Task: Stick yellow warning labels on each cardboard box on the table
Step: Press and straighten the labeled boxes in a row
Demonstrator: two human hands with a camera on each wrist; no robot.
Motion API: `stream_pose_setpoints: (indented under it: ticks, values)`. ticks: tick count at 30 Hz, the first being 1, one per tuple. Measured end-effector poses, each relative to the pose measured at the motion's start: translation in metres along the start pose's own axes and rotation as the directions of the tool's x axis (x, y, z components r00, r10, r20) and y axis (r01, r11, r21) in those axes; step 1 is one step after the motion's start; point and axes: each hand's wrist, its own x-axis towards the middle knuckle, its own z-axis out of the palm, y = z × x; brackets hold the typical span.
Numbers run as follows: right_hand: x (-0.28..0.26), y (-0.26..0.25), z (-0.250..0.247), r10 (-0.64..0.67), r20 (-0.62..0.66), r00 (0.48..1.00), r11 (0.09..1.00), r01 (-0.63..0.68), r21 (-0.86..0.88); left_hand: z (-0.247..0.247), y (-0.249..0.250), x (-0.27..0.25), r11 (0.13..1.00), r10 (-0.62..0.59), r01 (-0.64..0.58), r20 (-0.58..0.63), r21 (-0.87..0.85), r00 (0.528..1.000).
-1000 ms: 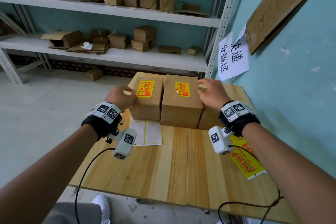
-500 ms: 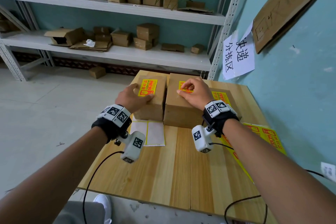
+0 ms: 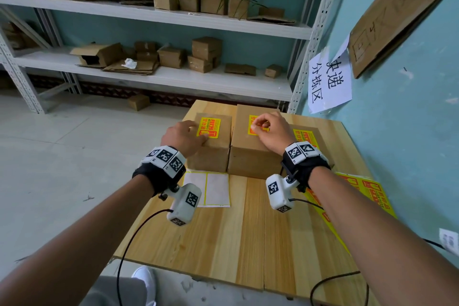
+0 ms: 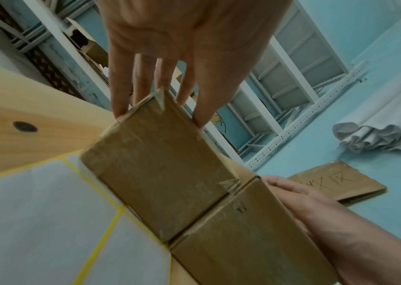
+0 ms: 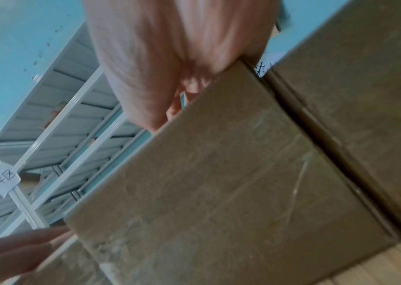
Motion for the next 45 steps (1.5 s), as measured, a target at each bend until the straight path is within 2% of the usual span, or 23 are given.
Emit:
stream_pose_setpoints:
  ticks: [4,9,12,14,16,17,19,21,22,28,30,32,34,38,42,45]
  values:
    - [-0.002,0.0,0.0,-0.008,-0.015,1.0,1.0,0.008,-0.013,0.007,0.005,0.001,0.998,0.032,-0.031,-0.006,0.055,0.999]
    - [-0.006,-0.005,-0.004,0.011,0.034,0.999,0.998,-0.009,-0.066,0.004,0.005,0.004,0.979,0.103,-0.108,0.037,0.172,0.994]
    - [0.0,-0.012,-0.015,0.032,0.134,0.99,0.999,-0.03,-0.021,0.005,0.017,0.01,0.941,0.224,-0.226,0.039,0.253,0.974]
    - [0.006,-0.009,-0.024,0.03,0.108,0.994,1.0,-0.029,-0.002,0.01,0.031,0.016,0.91,0.323,-0.328,0.062,0.255,0.944]
    - [0.012,0.001,-0.032,0.067,0.043,0.997,0.989,-0.06,-0.138,0.018,0.045,0.022,0.9,0.358,-0.369,0.089,0.232,0.93]
    - [0.011,0.007,-0.035,0.116,0.052,0.992,0.965,-0.1,-0.243,0.022,0.051,0.024,0.901,0.35,-0.366,0.108,0.231,0.93]
    - [0.007,0.017,-0.035,0.259,0.152,0.954,0.899,-0.181,-0.398,0.032,0.06,0.026,0.898,0.302,-0.346,0.192,0.271,0.934]
    - [-0.001,0.022,-0.029,0.369,0.24,0.898,0.863,-0.235,-0.447,0.042,0.067,0.026,0.884,0.229,-0.322,0.286,0.34,0.931]
    - [-0.004,0.023,-0.026,0.385,0.254,0.887,0.861,-0.245,-0.447,0.047,0.068,0.025,0.876,0.197,-0.309,0.311,0.371,0.93]
    - [-0.011,0.028,-0.022,0.359,0.209,0.91,0.853,-0.228,-0.47,0.058,0.065,0.023,0.851,0.182,-0.308,0.31,0.426,0.933]
    - [-0.012,0.025,-0.023,0.367,0.224,0.903,0.858,-0.235,-0.457,0.056,0.066,0.023,0.834,0.184,-0.331,0.342,0.442,0.922]
    - [-0.005,0.018,-0.028,0.397,0.254,0.882,0.864,-0.265,-0.429,0.051,0.07,0.023,0.874,0.147,-0.287,0.349,0.392,0.925]
    - [0.005,0.011,-0.034,0.417,0.265,0.87,0.867,-0.292,-0.404,0.044,0.079,0.023,0.908,0.12,-0.235,0.322,0.347,0.939]
    - [0.01,0.0,-0.044,0.364,0.218,0.906,0.878,-0.255,-0.406,0.042,0.089,0.026,0.926,0.142,-0.207,0.216,0.316,0.966]
    - [0.006,0.007,-0.029,0.342,0.276,0.898,0.878,-0.202,-0.434,0.054,0.08,0.031,0.899,0.159,-0.259,0.286,0.353,0.945]
    - [0.003,0.017,-0.015,0.323,0.248,0.913,0.886,-0.2,-0.419,0.061,0.076,0.036,0.895,0.176,-0.28,0.301,0.347,0.937]
